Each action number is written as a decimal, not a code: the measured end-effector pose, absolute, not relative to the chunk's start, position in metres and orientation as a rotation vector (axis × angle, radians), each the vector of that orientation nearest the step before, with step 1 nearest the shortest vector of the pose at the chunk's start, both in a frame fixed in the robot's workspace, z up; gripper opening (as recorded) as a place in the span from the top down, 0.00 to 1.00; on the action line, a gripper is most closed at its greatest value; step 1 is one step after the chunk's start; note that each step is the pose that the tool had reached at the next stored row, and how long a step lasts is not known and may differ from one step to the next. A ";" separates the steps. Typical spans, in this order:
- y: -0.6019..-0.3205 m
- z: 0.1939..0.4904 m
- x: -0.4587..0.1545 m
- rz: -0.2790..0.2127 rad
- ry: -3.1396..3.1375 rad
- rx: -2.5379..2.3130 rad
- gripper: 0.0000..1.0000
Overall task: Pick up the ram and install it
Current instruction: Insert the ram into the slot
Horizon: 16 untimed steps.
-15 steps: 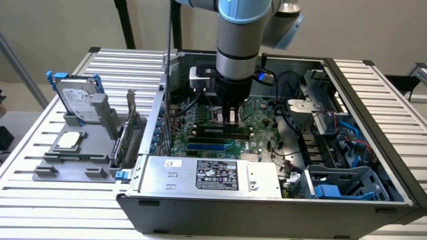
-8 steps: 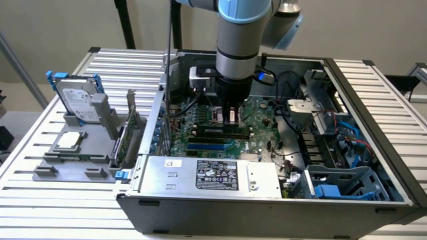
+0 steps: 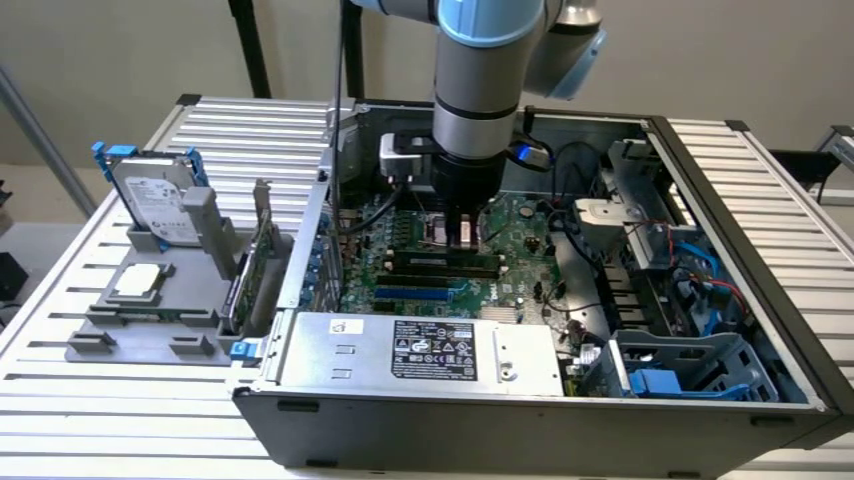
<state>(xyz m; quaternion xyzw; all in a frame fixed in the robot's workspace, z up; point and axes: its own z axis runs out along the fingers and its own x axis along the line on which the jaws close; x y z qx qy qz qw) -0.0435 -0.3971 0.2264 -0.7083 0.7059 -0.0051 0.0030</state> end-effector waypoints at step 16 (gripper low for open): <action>-0.397 0.225 -0.043 -0.024 2.213 -2.222 0.86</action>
